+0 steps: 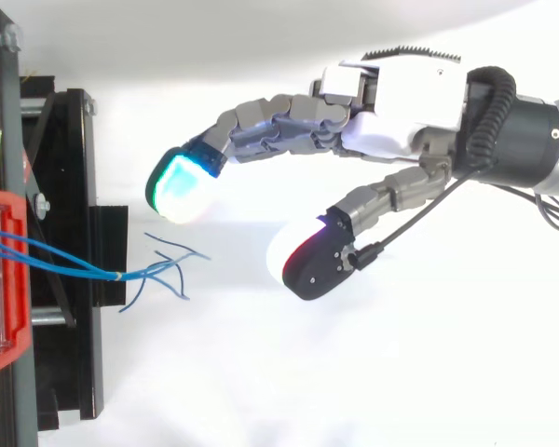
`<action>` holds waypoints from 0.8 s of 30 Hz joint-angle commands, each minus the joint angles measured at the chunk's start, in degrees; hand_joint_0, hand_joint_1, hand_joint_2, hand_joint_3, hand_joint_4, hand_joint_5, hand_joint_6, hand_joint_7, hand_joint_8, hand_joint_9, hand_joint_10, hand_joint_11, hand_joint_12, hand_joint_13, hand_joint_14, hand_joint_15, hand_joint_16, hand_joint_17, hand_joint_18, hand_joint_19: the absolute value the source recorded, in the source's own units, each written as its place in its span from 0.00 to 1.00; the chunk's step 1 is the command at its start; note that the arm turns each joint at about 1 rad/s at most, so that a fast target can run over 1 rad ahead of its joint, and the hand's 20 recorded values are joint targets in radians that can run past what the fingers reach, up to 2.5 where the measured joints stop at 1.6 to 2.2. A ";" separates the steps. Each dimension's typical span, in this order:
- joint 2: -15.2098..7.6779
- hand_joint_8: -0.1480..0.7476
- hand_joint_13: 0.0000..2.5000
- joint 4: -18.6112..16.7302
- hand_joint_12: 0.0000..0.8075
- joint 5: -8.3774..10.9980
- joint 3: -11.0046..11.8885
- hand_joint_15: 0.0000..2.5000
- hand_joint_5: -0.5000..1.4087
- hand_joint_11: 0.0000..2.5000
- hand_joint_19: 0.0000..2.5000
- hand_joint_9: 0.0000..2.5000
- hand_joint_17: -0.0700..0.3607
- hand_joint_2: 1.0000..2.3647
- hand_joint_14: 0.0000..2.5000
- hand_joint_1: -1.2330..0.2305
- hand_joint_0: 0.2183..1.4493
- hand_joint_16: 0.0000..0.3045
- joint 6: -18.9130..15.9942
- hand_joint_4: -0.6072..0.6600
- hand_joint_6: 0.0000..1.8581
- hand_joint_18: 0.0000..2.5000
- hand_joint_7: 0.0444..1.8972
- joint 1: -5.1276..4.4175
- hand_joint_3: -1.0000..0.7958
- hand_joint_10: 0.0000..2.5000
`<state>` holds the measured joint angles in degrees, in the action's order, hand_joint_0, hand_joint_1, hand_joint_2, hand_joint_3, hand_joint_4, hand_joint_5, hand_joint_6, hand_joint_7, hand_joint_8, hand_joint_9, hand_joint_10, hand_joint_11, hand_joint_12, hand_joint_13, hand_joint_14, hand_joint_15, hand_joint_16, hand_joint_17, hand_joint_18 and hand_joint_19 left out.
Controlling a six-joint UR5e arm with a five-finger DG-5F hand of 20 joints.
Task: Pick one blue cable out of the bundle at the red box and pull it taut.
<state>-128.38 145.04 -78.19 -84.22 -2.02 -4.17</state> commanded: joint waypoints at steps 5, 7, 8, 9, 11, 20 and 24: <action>-4.07 0.51 0.08 -2.48 0.50 -0.47 2.04 0.06 0.17 0.07 0.08 0.11 0.49 0.00 0.00 0.29 0.21 0.21 1.31 0.65 0.27 0.09 0.36 -0.14 0.28 0.00; -4.95 0.51 0.09 -3.36 0.50 -1.88 3.63 0.06 0.17 0.07 0.08 0.11 0.49 0.00 0.00 0.29 0.22 0.21 1.58 0.66 0.27 0.09 0.37 -0.49 0.28 0.00; -5.04 0.51 0.09 -3.54 0.49 -2.32 4.15 0.06 0.17 0.06 0.08 0.11 0.49 0.00 0.00 0.29 0.22 0.21 2.37 0.66 0.27 0.09 0.37 -0.93 0.28 0.00; -5.12 0.51 0.09 -3.63 0.49 -1.97 4.42 0.06 0.17 0.07 0.08 0.11 0.49 0.00 0.00 0.29 0.23 0.20 3.42 0.66 0.27 0.08 0.38 -1.28 0.28 0.00; -5.04 0.51 0.09 -3.80 0.49 -1.09 4.50 0.06 0.17 0.07 0.08 0.11 0.48 0.00 0.00 0.29 0.23 0.20 4.74 0.67 0.27 0.08 0.39 -1.54 0.28 0.00; -8.90 0.50 0.08 -3.10 0.48 -2.06 9.43 0.06 0.19 0.07 0.08 0.11 0.47 0.00 0.00 0.28 0.26 0.19 4.04 0.72 0.27 0.08 0.49 -1.98 0.28 0.00; -9.34 0.51 0.08 -1.78 0.48 -2.85 10.57 0.06 0.19 0.06 0.07 0.11 0.47 0.00 0.00 0.28 0.27 0.19 2.89 0.73 0.27 0.08 0.52 -2.25 0.28 0.00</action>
<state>-137.13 142.29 -80.55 -74.65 1.68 -6.18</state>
